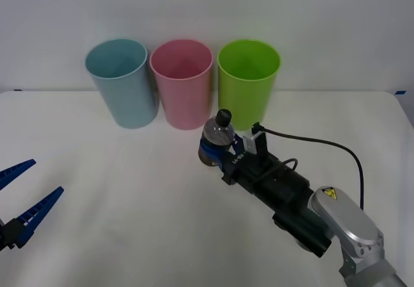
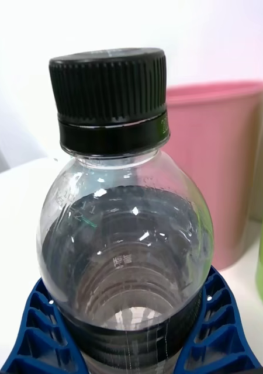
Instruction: Grasp the object on the table and drop it into the matching bin: aluminum can to the light blue bin, PET bottle to the pink bin.
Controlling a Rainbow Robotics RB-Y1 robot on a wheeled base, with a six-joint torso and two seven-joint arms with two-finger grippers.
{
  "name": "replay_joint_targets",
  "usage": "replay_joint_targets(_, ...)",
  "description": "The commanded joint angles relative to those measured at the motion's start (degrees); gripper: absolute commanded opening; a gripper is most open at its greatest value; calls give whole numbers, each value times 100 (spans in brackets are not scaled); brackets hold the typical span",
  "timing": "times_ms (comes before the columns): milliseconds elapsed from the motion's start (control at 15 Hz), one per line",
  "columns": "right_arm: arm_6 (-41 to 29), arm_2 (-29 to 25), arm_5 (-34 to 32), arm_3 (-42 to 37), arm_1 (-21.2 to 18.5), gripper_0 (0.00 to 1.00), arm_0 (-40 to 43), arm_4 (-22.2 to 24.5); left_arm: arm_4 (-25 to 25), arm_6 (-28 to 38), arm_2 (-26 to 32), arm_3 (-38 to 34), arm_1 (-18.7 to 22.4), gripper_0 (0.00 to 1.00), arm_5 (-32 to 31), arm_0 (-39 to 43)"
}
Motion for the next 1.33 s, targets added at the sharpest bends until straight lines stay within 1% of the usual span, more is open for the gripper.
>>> replay_joint_targets(67, -476, 19, -18, -736, -307, 0, 213, 23, 0, 0, 0, 0, 0, 100, 0, 0)
replay_joint_targets(267, -1153, -16, -18, -1386, -650, 0, 248, 75, 0, 0, 0, 0, 0, 100, 0, 0)
replay_joint_targets(467, -1741, -139, -18, -1817, -843, 0, 160, 119, 0, 0, 0, 0, 0, 100, 0, 0)
replay_joint_targets(733, -2313, -376, 35, -1896, -922, 0, -411, 119, 0, 0, 0, 0, 0, 100, 0, 0)
replay_joint_targets(867, -2409, -411, 299, -1896, -949, 0, -692, 119, 0, 0, 0, 0, 0, 100, 0, 0)
replay_joint_targets(1000, -2805, -411, 448, -1800, -966, 0, -1044, 119, 0, 0, 0, 0, 0, 100, 0, 0)
replay_joint_targets(1133, -2849, -402, 483, -1413, -949, 0, -1527, 119, 0, 0, 0, 0, 0, 100, 0, 0)
replay_joint_targets(1333, -2814, -402, 474, -508, -615, 0, -2266, 199, 0, 0, 0, 0, 0, 100, 0, 0)
